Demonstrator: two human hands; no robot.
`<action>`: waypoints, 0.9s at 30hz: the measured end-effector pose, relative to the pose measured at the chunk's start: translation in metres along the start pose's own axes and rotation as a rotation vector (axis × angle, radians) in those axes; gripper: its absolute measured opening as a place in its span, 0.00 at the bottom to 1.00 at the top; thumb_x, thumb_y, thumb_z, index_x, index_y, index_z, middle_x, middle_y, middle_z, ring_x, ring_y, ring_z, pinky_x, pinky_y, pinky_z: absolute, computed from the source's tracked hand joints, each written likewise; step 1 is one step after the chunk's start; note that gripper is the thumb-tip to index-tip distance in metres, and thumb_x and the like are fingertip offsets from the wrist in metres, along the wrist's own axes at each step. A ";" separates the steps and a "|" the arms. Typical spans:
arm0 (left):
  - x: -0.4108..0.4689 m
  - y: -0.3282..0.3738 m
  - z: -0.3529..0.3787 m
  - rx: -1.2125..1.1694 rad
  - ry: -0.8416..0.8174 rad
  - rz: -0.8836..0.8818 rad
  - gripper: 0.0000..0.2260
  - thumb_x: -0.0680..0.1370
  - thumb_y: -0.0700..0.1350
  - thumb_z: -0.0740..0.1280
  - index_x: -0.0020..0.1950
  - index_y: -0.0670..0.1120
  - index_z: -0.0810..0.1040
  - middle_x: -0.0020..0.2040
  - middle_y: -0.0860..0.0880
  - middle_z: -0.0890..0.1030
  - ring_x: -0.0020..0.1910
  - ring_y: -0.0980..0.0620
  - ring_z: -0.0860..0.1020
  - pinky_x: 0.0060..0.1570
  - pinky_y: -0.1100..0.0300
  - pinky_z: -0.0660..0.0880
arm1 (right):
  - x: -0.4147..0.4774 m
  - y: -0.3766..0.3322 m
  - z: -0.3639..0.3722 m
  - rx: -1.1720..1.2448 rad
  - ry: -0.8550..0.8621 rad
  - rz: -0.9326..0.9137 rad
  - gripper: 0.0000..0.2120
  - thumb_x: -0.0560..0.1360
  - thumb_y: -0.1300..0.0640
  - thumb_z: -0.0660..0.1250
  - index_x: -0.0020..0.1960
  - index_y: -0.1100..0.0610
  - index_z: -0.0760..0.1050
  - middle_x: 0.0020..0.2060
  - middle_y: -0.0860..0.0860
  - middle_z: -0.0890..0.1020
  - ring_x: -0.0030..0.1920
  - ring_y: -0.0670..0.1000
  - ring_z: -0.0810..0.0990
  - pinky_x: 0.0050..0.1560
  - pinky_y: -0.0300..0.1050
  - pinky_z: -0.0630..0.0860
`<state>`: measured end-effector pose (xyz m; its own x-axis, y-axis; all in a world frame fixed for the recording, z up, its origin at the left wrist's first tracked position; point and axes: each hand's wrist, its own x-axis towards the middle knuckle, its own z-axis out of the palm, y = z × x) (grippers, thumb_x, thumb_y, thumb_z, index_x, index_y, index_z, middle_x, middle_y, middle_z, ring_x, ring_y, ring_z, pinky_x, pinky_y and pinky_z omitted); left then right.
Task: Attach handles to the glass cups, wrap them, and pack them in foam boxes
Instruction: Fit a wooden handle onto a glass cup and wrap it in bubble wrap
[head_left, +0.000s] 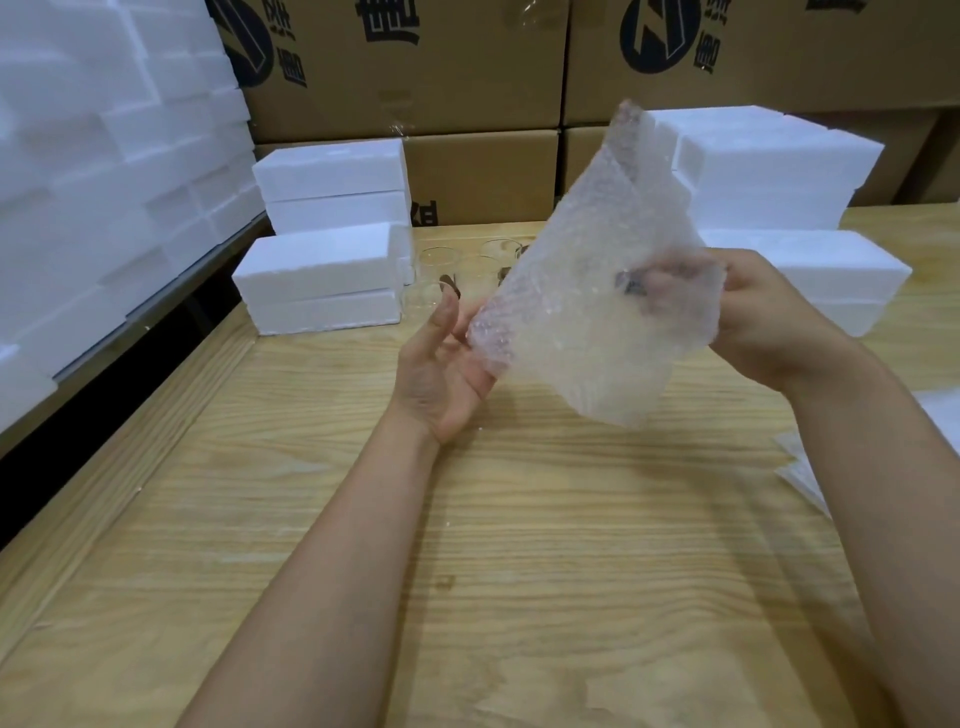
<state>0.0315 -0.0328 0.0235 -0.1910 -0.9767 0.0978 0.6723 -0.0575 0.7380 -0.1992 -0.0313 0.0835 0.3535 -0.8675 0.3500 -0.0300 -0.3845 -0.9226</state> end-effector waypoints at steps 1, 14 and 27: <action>0.001 -0.002 -0.001 -0.027 -0.037 -0.011 0.45 0.52 0.53 0.84 0.63 0.35 0.75 0.63 0.39 0.77 0.63 0.43 0.75 0.64 0.52 0.73 | 0.001 0.001 0.002 0.023 0.010 -0.015 0.08 0.66 0.56 0.66 0.39 0.51 0.84 0.35 0.46 0.83 0.38 0.44 0.81 0.38 0.38 0.79; -0.003 -0.017 0.025 0.038 0.006 0.132 0.58 0.48 0.52 0.85 0.75 0.41 0.64 0.71 0.37 0.70 0.70 0.36 0.68 0.69 0.36 0.63 | 0.013 0.023 0.030 -0.003 0.090 0.013 0.04 0.65 0.49 0.71 0.37 0.48 0.84 0.39 0.45 0.85 0.44 0.44 0.84 0.40 0.36 0.77; -0.002 -0.019 0.024 -0.015 -0.052 0.074 0.50 0.53 0.50 0.84 0.71 0.41 0.69 0.67 0.37 0.73 0.65 0.39 0.73 0.68 0.41 0.67 | 0.014 0.010 0.015 -0.638 0.051 0.193 0.13 0.76 0.62 0.60 0.39 0.72 0.71 0.41 0.63 0.76 0.38 0.56 0.74 0.39 0.50 0.73</action>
<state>0.0016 -0.0248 0.0254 -0.1772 -0.9663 0.1866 0.6965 0.0107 0.7174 -0.1804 -0.0428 0.0766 0.2420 -0.9472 0.2104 -0.6410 -0.3189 -0.6981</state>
